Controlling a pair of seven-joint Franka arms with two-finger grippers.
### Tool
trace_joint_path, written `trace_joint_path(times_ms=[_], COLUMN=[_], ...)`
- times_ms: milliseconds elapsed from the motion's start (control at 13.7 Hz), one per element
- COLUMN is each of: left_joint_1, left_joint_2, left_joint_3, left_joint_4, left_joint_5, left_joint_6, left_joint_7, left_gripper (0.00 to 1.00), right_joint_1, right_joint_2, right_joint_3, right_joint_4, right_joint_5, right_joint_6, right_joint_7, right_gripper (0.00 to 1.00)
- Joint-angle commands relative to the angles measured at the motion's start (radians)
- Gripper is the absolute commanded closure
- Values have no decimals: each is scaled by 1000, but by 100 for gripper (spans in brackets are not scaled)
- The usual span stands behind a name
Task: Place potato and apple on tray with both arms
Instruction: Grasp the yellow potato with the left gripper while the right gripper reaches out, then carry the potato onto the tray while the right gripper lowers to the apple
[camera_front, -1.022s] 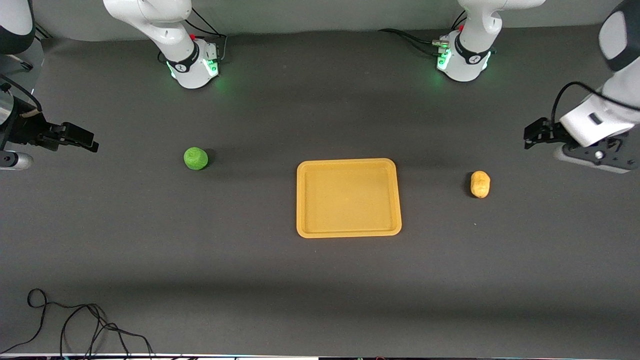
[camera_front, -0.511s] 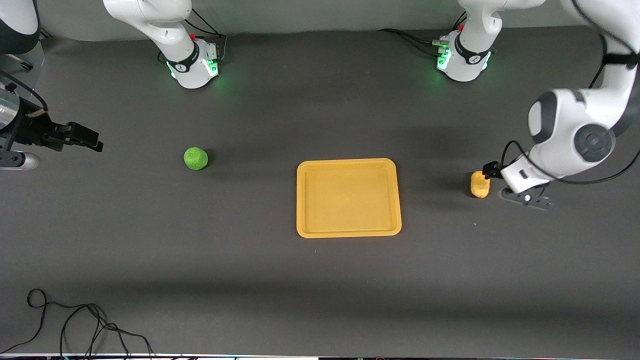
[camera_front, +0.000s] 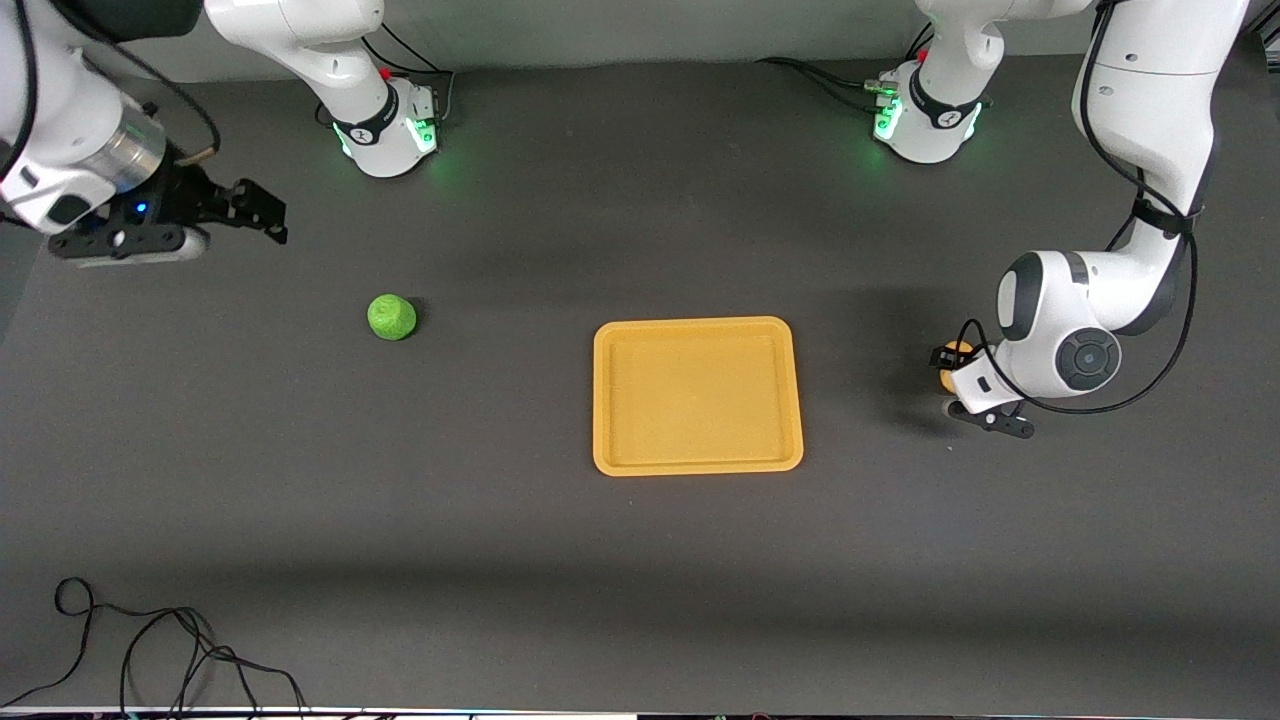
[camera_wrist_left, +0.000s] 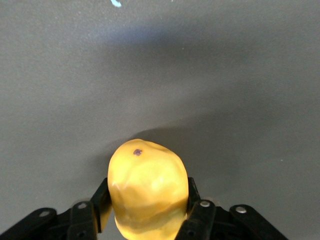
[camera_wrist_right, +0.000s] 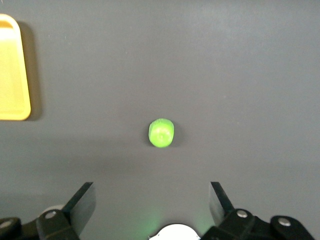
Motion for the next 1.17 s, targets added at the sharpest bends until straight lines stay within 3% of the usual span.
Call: trace_joint_path(times_ms=[0, 292, 365, 584, 876, 1095], left_joint_1=[-14, -115, -145, -269, -301, -306], left_joint_2=[-51, -8, 15, 168, 225, 246], left_joint_3=[-15, -123, -148, -168, -167, -168], left_joint_4=[59, 230, 289, 485, 492, 493], left_joint_5=[-6, -55, -70, -98, -87, -87], left_joint_6=[-124, -160, -161, -155, -161, -143], left_joint_7=[-15, -413, -496, -707, -740, -737], left_gripper=[64, 64, 60, 60, 59, 49], right_joint_1=[14, 12, 12, 17, 38, 54], right_joint_2=[-145, -78, -66, -58, 81, 179], right_joint_3=[-9, -10, -12, -12, -12, -14], right_joint_4=[-174, -205, -248, -407, -530, -596], right_joint_5=[11, 11, 11, 11, 12, 12], right_joint_6=[72, 165, 223, 424, 705, 880], right_joint_7=[-2, -31, -31, -45, -43, -41], right_gripper=[0, 0, 0, 0, 0, 0])
